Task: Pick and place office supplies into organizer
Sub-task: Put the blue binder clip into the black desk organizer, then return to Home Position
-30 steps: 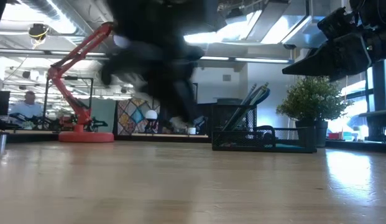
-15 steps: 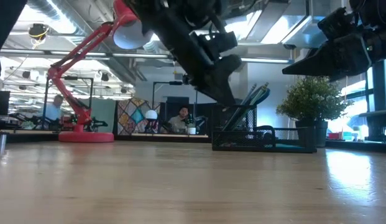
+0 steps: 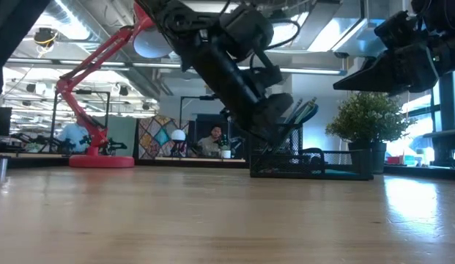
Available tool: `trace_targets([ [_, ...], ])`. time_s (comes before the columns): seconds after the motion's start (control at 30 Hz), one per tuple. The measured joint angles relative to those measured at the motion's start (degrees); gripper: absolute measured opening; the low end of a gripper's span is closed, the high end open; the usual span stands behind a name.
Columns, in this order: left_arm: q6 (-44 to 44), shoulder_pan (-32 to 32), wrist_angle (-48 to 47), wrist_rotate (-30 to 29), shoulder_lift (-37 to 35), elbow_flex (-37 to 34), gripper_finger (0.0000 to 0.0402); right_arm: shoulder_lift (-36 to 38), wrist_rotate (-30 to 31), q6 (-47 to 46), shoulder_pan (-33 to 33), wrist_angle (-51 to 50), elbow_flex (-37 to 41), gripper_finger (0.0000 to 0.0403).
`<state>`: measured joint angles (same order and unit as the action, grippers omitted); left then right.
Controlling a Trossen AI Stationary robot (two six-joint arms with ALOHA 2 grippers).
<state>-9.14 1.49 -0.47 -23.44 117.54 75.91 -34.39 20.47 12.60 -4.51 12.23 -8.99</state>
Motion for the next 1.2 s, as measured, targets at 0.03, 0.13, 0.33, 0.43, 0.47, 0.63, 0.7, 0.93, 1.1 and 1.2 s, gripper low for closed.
trace_targets([
  [0.03,-0.5,0.1,-0.2,0.3,0.2,0.0,0.0058,0.0,0.0,0.0,0.0,0.0,0.0,0.0162],
  [0.13,-0.8,0.2,0.1,1.2,1.2,0.0,0.0058,0.0,0.0,0.0,0.0,-0.1,0.0,0.0162],
  [0.33,-0.8,0.3,0.4,1.1,2.0,0.0,0.006,0.0,0.0,0.0,0.0,-0.5,0.0,0.0162],
  [0.43,-0.8,0.1,0.7,1.1,2.0,0.0,0.0065,0.0,0.0,0.1,0.0,-0.5,0.0,0.0162],
  [0.47,-0.8,0.1,1.0,1.1,2.0,0.0,0.0068,0.0,0.0,0.1,0.0,-0.5,0.0,0.0162],
  [0.63,-0.7,0.1,1.0,1.1,2.0,0.0,0.0076,0.0,0.0,0.1,0.0,-0.5,0.0,0.0162],
  [0.7,-0.7,0.1,0.8,1.1,2.0,0.0,0.0076,0.0,0.0,0.1,0.0,-0.5,0.0,0.0162],
  [0.93,-0.7,0.1,0.7,1.0,2.0,0.0,0.0087,0.0,0.0,0.1,0.0,-0.5,0.0,0.0162],
  [1.1,-0.7,0.1,0.7,1.0,2.0,0.0,0.0107,0.0,0.0,0.1,0.0,-0.5,0.0,0.0162],
  [1.2,-0.6,0.1,0.6,1.0,2.0,0.0,0.0116,0.0,0.0,0.1,0.0,-0.5,0.0,0.0162],
])
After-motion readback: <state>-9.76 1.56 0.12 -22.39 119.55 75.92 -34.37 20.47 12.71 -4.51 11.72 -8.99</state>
